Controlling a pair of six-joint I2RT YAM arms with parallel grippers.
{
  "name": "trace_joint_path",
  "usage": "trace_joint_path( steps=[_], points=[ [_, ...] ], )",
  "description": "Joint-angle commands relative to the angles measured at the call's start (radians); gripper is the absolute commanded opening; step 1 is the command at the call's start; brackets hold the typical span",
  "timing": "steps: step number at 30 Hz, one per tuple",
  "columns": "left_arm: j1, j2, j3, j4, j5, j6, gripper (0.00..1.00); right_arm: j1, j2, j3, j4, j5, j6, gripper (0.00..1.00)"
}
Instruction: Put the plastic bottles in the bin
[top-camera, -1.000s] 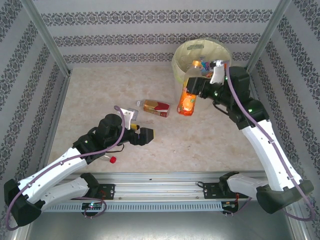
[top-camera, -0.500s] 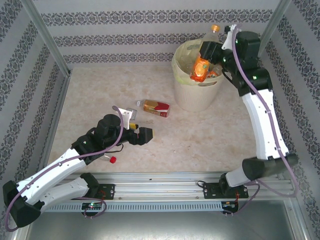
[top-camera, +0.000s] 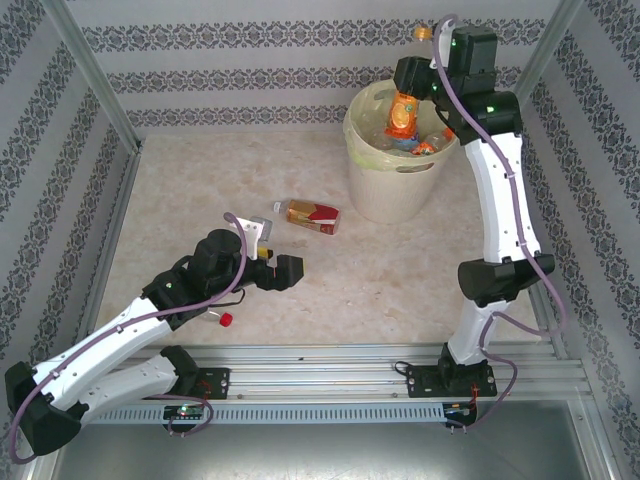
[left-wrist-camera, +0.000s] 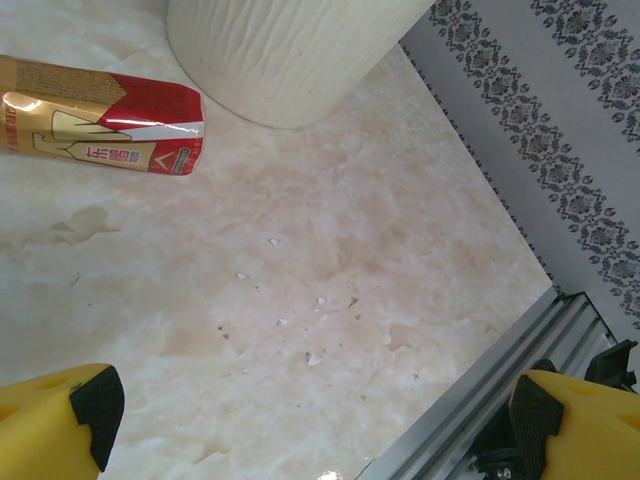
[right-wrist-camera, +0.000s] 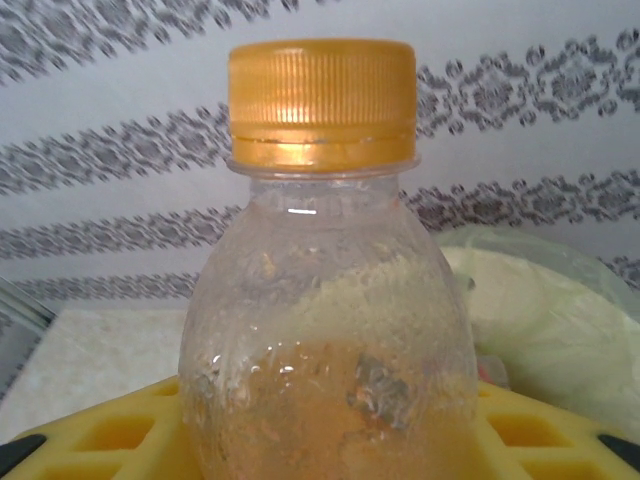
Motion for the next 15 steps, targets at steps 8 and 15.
trace_joint_path(
  steps=[8,15],
  points=[
    [-0.011,0.001,0.026,-0.046,-0.024,0.041,1.0,-0.006,0.062,0.023,-0.142,0.055,-0.09,0.59],
    [-0.012,0.009,0.028,-0.046,-0.024,0.045,1.0,0.021,0.055,0.007,-0.135,-0.024,-0.116,0.81]
  ],
)
